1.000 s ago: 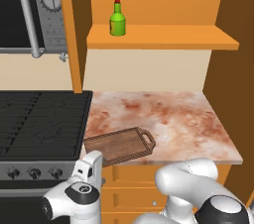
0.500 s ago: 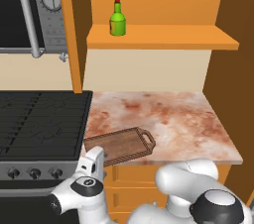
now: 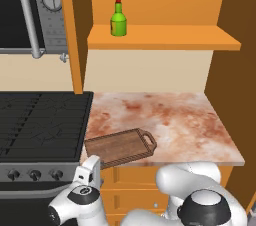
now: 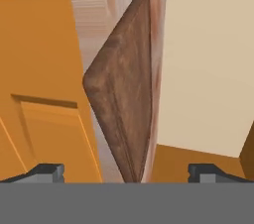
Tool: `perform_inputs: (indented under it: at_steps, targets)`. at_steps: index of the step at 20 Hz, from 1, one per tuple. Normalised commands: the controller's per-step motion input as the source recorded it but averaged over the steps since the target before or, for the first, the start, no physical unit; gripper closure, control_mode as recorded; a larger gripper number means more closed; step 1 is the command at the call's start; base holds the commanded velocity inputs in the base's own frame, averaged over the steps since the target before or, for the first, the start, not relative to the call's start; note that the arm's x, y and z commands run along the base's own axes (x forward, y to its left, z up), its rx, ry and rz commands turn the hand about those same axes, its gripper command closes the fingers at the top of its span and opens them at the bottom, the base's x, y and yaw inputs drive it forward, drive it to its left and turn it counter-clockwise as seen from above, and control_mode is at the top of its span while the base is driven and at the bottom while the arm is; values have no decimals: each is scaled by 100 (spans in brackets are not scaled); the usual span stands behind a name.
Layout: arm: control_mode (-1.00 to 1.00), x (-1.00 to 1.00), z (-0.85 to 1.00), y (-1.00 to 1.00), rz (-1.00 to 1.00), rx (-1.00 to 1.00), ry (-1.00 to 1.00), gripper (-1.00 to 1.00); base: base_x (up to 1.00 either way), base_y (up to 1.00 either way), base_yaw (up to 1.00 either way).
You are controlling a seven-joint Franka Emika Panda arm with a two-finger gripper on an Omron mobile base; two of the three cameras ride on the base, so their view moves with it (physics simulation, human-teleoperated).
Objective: Move the cutting board and knife to the sink. Then move spray from the cabinet to the counter.
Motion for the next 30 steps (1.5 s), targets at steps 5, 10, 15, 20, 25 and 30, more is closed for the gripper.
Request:
perform_inputs:
  at_steps: [5, 10, 15, 20, 25, 30]
  targets:
    - [-100, 18, -24, 28, 0, 0, -1, -100, 0, 0, 0]
    - [-100, 24, -14, 16, 0, -1, -2, -100, 0, 0, 0]
    - [-100, 32, -5, 2, 0, -3, -2, -100, 0, 0, 0]
    - [-100, 20, 0, 0, 0, -3, -1, -100, 0, 0, 0]
    - [-100, 9, -4, 0, 0, -4, 0, -100, 0, 0, 0]
    - [-100, 3, -12, 0, 0, -7, 0, -100, 0, 0, 0]
